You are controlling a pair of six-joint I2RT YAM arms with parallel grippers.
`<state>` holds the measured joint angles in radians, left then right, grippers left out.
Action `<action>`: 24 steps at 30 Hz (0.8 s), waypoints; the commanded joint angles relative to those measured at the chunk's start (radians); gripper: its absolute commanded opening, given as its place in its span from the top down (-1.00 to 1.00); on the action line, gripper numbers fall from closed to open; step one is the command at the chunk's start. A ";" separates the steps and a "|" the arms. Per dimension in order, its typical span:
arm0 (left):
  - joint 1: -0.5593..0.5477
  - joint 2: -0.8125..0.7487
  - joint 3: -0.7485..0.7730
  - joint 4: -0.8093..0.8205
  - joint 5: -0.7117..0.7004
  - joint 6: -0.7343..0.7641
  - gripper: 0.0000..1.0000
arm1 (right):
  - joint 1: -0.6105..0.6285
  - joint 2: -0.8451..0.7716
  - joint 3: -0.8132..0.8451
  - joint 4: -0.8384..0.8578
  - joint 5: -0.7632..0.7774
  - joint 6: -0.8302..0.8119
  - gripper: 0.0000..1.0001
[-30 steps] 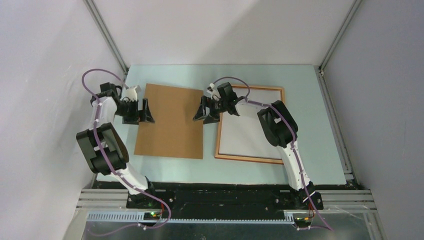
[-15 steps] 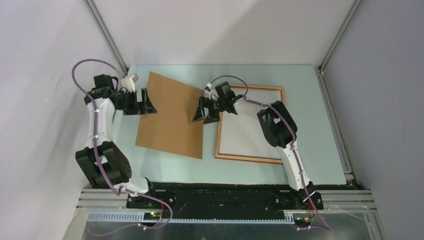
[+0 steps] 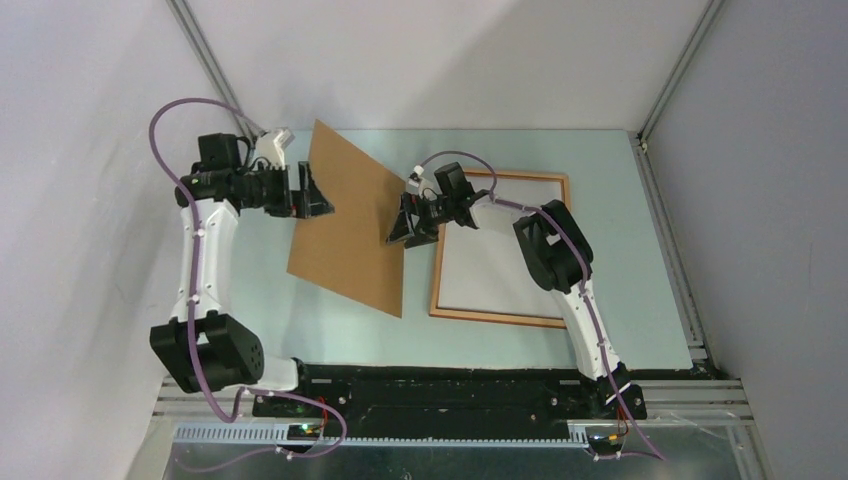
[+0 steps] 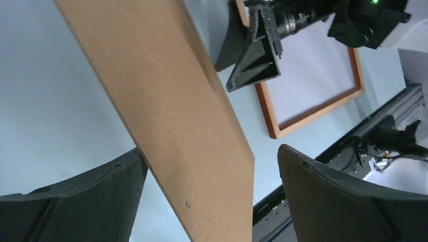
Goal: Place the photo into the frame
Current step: Turn over the photo frame item at the center of the board.
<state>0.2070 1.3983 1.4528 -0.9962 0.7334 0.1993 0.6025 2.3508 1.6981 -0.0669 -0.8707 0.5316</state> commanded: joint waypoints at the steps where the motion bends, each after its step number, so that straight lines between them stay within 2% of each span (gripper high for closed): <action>1: -0.072 -0.018 0.039 -0.028 0.054 -0.034 -0.99 | 0.002 0.039 -0.028 0.143 -0.116 -0.048 -0.99; 6: -0.142 -0.010 0.072 -0.028 -0.030 -0.045 -0.99 | -0.015 0.041 -0.048 0.177 -0.158 -0.049 -0.99; 11: -0.197 -0.002 0.112 -0.028 -0.245 -0.074 -0.90 | -0.018 0.032 -0.050 0.175 -0.154 -0.050 -0.99; 15: -0.240 0.015 0.142 -0.029 -0.363 -0.100 -0.58 | -0.013 0.019 -0.050 0.165 -0.140 -0.049 -0.99; 18: -0.251 0.043 0.163 -0.031 -0.411 -0.127 -0.22 | -0.011 0.004 -0.059 0.160 -0.127 -0.053 -0.99; 24: -0.259 0.113 0.217 -0.042 -0.406 -0.173 0.28 | -0.006 -0.052 -0.091 0.139 -0.087 -0.083 -0.99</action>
<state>-0.0399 1.4765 1.6138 -1.0393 0.3447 0.0738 0.5819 2.3478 1.6436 0.0643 -1.0061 0.5098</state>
